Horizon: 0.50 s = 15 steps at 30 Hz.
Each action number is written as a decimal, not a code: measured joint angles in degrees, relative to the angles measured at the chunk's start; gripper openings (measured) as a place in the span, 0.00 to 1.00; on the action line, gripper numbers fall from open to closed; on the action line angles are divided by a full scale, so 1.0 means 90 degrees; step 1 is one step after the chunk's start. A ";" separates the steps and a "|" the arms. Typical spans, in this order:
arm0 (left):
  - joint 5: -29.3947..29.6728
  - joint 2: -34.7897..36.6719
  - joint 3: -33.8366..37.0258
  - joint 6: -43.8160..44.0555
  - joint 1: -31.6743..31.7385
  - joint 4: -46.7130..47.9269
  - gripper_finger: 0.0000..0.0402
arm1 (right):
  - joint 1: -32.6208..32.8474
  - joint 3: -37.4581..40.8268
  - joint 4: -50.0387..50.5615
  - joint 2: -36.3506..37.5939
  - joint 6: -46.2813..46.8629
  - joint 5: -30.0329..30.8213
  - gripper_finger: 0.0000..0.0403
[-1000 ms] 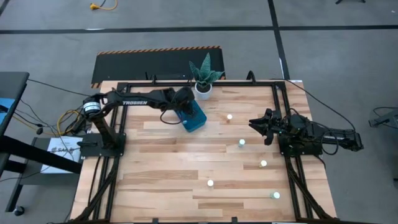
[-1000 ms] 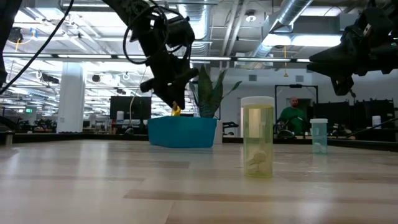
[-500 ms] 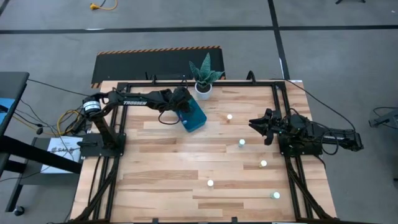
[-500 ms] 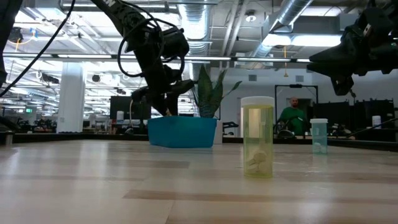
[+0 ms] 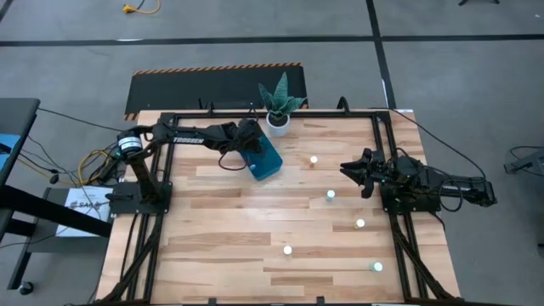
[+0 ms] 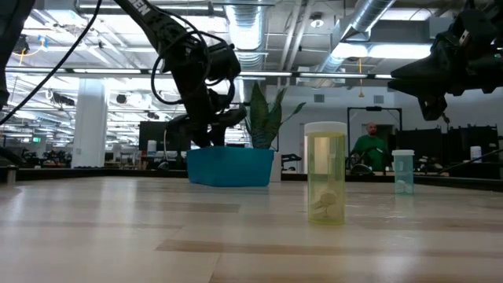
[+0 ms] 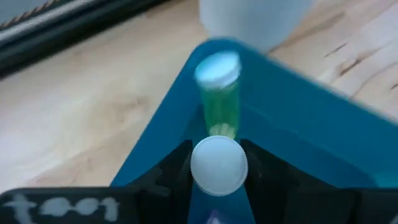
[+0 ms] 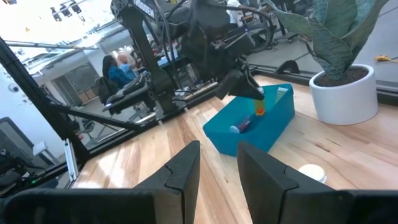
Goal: Pick and place pill bottles into a basket
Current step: Put the orange pill bottle into the blue bin
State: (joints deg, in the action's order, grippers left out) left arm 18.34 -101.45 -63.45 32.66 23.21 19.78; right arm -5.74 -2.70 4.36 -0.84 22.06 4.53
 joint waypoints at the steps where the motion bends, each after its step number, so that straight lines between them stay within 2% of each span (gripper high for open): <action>1: -0.0008 0.0000 0.0001 0.0002 0.0021 -0.0003 0.27 | 0.0000 0.0000 0.0002 0.0001 0.0000 0.0003 0.25; 15: -0.0372 0.0005 -0.0001 0.0035 0.0274 0.0028 0.27 | 0.0002 -0.0002 0.0032 0.0002 0.0002 -0.0002 0.25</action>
State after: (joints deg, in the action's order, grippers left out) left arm 15.00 -101.41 -63.46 32.97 25.67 20.03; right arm -5.72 -2.72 4.64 -0.82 22.09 4.51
